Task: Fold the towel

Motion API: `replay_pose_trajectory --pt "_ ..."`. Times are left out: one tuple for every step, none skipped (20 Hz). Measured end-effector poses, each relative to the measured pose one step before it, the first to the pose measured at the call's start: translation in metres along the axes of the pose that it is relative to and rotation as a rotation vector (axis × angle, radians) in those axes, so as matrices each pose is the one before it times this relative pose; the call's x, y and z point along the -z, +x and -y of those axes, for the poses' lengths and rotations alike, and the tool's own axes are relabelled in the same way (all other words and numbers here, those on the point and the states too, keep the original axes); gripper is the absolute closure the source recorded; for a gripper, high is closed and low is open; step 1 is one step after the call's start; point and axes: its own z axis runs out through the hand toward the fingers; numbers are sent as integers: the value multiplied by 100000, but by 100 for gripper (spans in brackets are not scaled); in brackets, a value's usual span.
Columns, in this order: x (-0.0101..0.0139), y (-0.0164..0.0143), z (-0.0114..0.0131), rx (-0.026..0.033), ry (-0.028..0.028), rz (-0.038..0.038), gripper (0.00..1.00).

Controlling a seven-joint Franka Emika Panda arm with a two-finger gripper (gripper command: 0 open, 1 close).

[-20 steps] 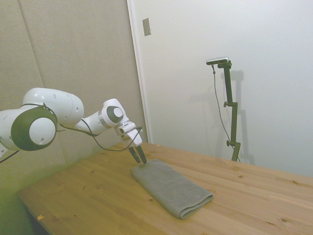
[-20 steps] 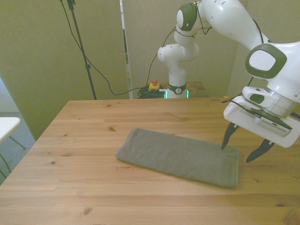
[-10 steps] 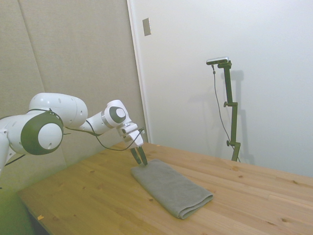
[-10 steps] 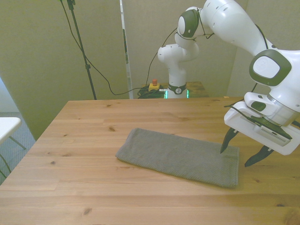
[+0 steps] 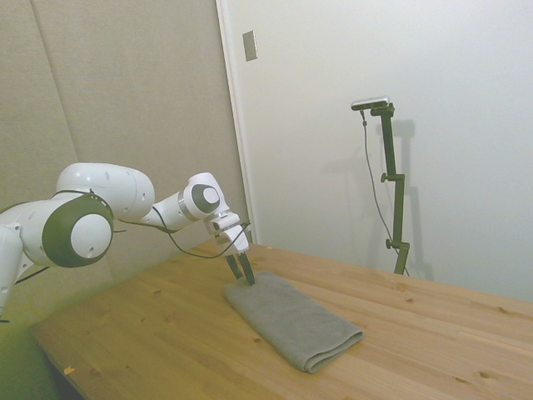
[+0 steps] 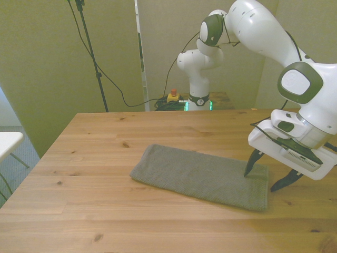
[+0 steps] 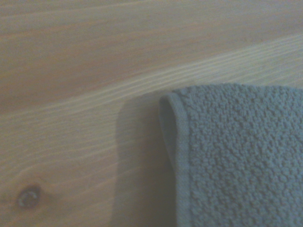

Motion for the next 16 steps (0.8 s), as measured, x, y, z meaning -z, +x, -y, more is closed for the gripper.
replay_pose_trajectory --pt "-166 143 -252 624 -2219 -198 0" --pt "-180 169 -194 596 -1588 -266 0" --pt "-136 179 -118 316 -938 -278 0" --pt "-109 160 -79 354 -593 -330 0" --pt "-104 125 -66 571 -553 -582 0" --pt "-136 150 -57 665 -432 -675 0" --pt "-132 153 -73 776 -402 -508 0" --pt "-92 152 -79 718 -259 -228 100" --pt "-134 190 -93 856 -358 -524 100" --pt "-170 184 -116 1047 -402 -885 100" --pt "-128 133 -90 701 -198 -628 100" --pt "-90 88 -75 552 28 -215 100" --pt "-3 28 -85 168 206 -8 100" --pt "-20 -3 -74 99 107 7 100" --pt "-9 -5 -78 60 17 23 100" --pt "-44 -30 -51 101 -84 44 100"
